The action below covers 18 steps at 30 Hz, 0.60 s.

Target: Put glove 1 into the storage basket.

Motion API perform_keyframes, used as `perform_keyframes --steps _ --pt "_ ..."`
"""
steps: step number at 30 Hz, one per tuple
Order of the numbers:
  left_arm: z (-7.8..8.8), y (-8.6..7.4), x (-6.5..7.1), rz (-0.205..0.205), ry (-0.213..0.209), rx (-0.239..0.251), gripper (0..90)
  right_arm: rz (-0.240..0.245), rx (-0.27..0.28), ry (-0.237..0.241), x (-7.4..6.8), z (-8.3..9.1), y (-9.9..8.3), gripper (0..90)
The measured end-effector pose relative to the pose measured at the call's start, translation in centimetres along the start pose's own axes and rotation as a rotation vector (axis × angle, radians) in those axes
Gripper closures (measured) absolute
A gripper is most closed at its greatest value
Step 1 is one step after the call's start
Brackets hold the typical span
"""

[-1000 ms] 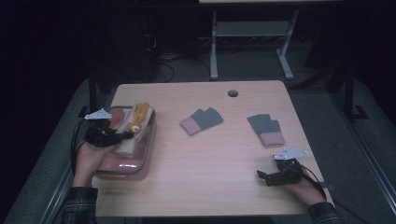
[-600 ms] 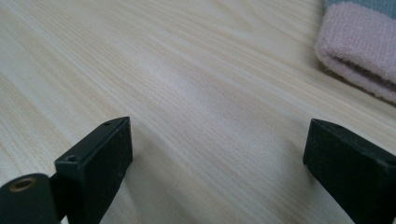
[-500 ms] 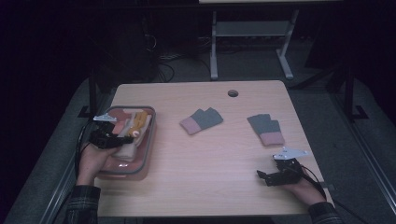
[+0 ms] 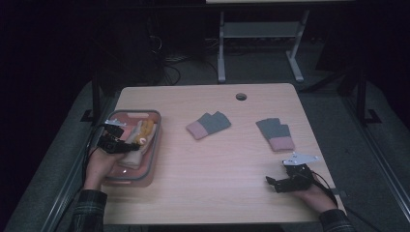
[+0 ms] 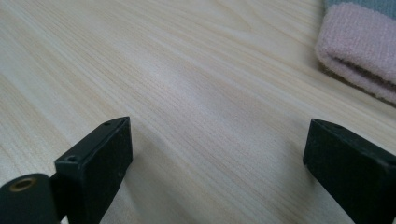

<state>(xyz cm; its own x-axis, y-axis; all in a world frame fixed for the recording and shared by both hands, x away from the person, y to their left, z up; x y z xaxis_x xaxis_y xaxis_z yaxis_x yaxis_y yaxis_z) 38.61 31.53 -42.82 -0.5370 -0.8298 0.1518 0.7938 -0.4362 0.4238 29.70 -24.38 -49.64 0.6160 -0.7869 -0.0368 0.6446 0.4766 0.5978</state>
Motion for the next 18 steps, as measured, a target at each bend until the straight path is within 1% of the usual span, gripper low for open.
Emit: perform_keyframes --steps 2,4,5,8,10,12,13,16,17,18 --pt "-0.4 0.0 0.0 -0.003 -0.001 -0.024 76.3 0.000 0.001 0.000 0.0 0.0 0.0 7.7" --pt "-1.0 0.0 -0.1 0.006 0.004 -0.048 75.8 0.000 0.001 0.000 0.0 0.0 0.0 7.7" --pt "-1.1 0.0 -0.2 0.007 0.002 -0.050 75.5 0.000 0.000 0.000 0.0 0.0 0.0 7.7" --pt "-1.1 -0.2 -0.5 0.026 -0.024 -0.043 74.5 0.000 0.001 0.000 0.0 0.0 0.0 7.7" --pt "-1.3 -0.3 -0.6 0.038 -0.027 -0.039 72.3 0.000 0.001 0.000 0.0 0.0 0.0 7.7" --pt "-1.4 -0.4 -0.8 0.041 -0.016 -0.046 66.3 0.000 0.001 -0.001 0.0 0.0 0.0 7.7" --pt "-1.5 -0.4 -0.8 0.035 -0.013 -0.050 62.8 0.000 0.000 0.000 0.0 0.0 0.0 7.7" --pt "-1.6 -0.3 -0.7 0.014 0.037 -0.055 49.8 0.000 0.000 -0.001 0.0 0.0 0.0 7.7" --pt "-1.6 -0.3 -0.7 0.015 0.043 -0.055 44.3 0.000 0.000 -0.001 0.0 0.0 0.0 7.7" --pt "-1.5 -0.3 -0.7 0.026 0.054 -0.054 39.3 0.000 0.001 -0.001 0.0 0.0 0.0 7.7"
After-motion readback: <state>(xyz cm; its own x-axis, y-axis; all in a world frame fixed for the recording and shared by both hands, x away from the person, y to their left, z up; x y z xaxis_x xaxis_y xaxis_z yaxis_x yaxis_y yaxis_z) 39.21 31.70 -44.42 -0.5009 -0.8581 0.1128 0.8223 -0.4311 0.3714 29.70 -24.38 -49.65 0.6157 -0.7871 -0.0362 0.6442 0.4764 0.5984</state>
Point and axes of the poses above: each handheld gripper's, and its own axes: z roughly backward along the jaws, y roughly out of its top, x roughly to its right, the point moved 2 cm from there along -z, roughly forward along the jaws, and after that the axes turned 9 degrees about -x, right-handed, at the moved point
